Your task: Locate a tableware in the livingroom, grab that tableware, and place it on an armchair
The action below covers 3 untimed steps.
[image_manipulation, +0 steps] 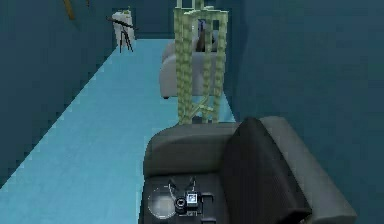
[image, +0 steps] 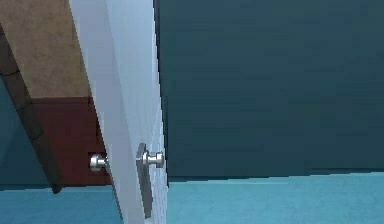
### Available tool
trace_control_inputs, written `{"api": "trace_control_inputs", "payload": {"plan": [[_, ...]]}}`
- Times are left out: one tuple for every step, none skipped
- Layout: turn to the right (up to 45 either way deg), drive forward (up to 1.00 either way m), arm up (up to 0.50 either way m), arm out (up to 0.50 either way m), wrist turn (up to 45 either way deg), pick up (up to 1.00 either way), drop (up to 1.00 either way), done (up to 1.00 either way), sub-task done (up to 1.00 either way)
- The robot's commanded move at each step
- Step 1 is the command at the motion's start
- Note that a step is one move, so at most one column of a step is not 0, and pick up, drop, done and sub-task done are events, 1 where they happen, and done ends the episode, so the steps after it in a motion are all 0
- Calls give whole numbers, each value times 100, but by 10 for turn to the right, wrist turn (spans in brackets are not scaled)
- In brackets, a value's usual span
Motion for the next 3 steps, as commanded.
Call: {"api": "trace_control_inputs", "payload": {"plan": [[0, 0, 10, 0, 0, 0, 0, 0, 0], [0, 0, 0, -8, 0, 0, 0, 0, 0], [0, 0, 0, 0, 0, 0, 0, 100, 0]]}}
